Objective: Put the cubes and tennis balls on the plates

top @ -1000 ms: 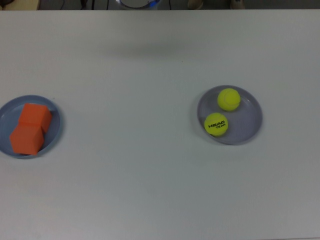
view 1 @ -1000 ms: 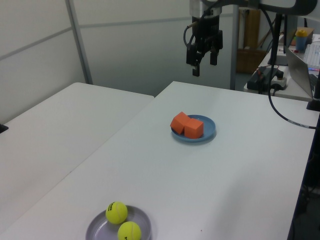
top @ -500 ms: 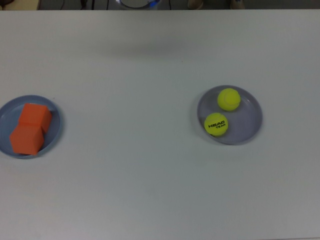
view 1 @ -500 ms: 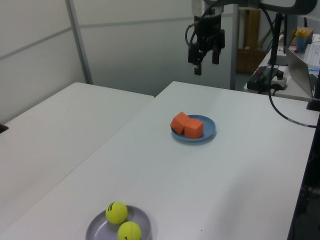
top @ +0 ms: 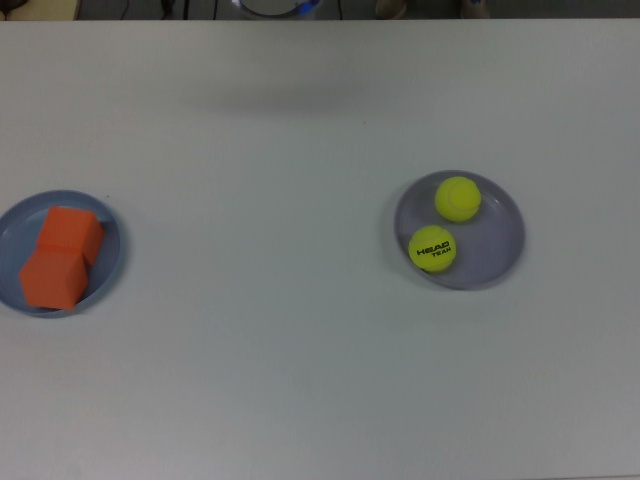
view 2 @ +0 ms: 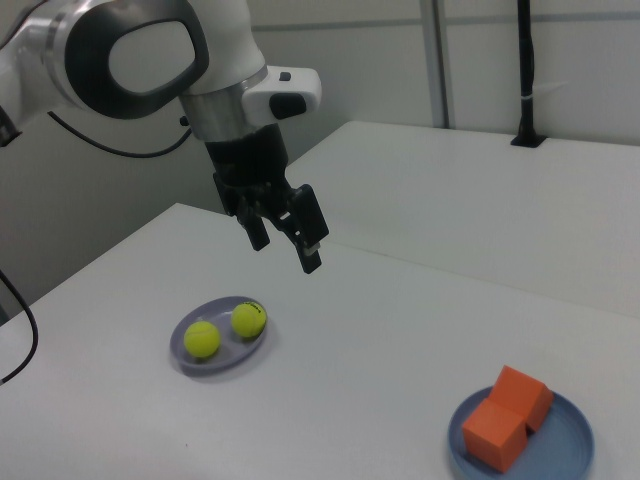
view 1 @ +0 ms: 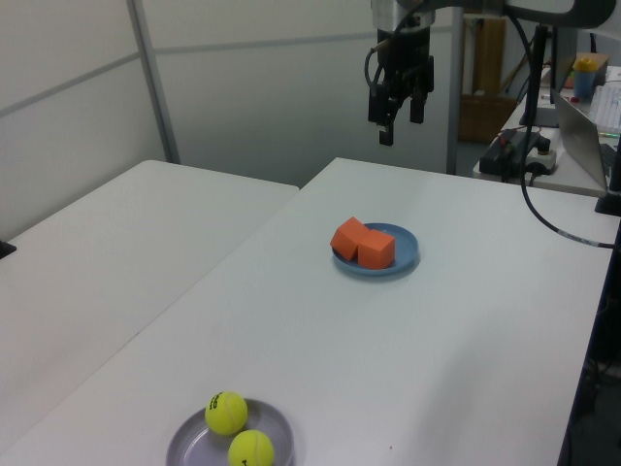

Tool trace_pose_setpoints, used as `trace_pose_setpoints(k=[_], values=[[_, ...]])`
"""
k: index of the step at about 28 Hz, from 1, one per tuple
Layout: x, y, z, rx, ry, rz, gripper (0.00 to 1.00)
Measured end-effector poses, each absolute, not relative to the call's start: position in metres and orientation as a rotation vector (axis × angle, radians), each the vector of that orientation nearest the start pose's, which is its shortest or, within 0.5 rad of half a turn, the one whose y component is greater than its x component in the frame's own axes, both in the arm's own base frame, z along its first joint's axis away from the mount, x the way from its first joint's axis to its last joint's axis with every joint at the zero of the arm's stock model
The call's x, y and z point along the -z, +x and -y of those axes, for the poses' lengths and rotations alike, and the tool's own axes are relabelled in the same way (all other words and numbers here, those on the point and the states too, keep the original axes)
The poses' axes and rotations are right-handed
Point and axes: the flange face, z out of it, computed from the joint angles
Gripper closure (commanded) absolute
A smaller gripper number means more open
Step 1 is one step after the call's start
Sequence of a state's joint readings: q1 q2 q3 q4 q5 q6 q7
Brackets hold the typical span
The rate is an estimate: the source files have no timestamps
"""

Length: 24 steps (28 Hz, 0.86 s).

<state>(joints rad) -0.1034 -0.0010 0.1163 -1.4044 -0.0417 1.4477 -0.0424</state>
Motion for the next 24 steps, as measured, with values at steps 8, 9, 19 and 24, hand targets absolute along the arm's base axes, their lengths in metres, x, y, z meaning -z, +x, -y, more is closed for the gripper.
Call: trace_pose_setpoints(k=[8, 9, 19, 24], values=[[-0.6903, 0.5405, -0.0022, 0.066, -3.181, 0.096, 0.0], [-0.6901, 0.5406, -0.0022, 0.065, -3.181, 0.096, 0.0], [-0.6894, 0.5411, -0.0037, 0.063, -3.181, 0.102, 0.0], [-0.6894, 0.5411, -0.0049, 0.063, -3.181, 0.106, 0.0]])
